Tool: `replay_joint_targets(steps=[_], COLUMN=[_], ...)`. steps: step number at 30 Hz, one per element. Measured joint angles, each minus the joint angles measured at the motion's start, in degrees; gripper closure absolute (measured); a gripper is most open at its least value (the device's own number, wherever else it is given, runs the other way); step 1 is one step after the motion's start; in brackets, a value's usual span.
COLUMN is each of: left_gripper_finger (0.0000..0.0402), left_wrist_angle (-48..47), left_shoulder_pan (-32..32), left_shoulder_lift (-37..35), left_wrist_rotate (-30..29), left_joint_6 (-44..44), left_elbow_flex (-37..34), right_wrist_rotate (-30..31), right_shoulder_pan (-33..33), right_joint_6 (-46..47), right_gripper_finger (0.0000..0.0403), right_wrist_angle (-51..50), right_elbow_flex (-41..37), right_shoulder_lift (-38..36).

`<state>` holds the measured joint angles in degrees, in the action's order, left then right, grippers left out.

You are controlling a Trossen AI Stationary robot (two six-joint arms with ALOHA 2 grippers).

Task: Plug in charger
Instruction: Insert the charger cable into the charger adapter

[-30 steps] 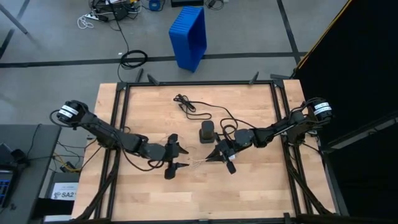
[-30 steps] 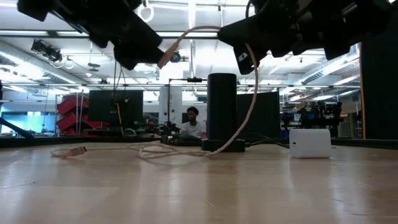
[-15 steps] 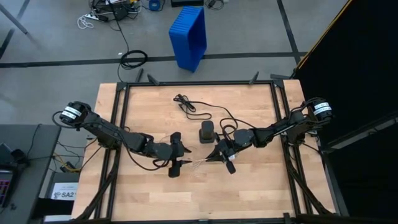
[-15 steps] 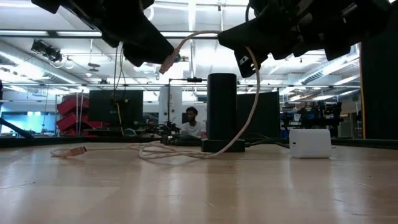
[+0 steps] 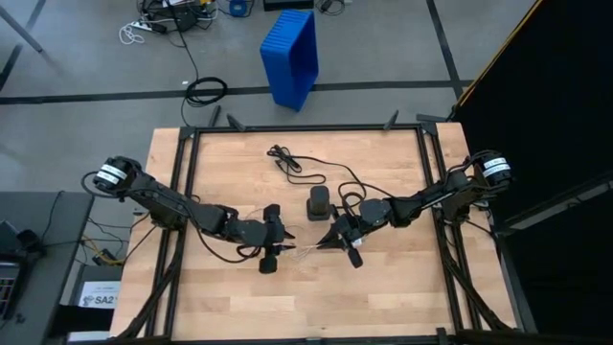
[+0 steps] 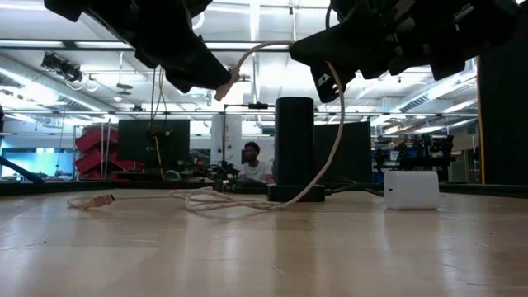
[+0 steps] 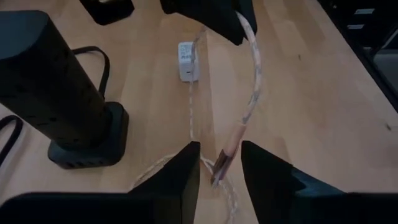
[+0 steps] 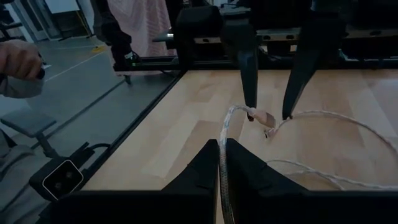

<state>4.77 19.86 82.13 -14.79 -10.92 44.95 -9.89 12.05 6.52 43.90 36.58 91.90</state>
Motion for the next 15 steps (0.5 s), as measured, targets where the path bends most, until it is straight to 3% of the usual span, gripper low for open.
replay_joint_targets(steps=[15], left_gripper_finger=[0.0298], left_wrist_angle=[3.0], left_shoulder_pan=[0.0], left_shoulder_lift=[2.8], left_wrist_rotate=[0.1], left_joint_6=[1.3], left_elbow_flex=[0.0], right_wrist_rotate=[0.0], right_shoulder_pan=[0.0], right_joint_6=[0.0], right_gripper_finger=[0.0403], right_wrist_angle=[0.0], right_elbow_flex=[0.0], right_shoulder_lift=[0.0])
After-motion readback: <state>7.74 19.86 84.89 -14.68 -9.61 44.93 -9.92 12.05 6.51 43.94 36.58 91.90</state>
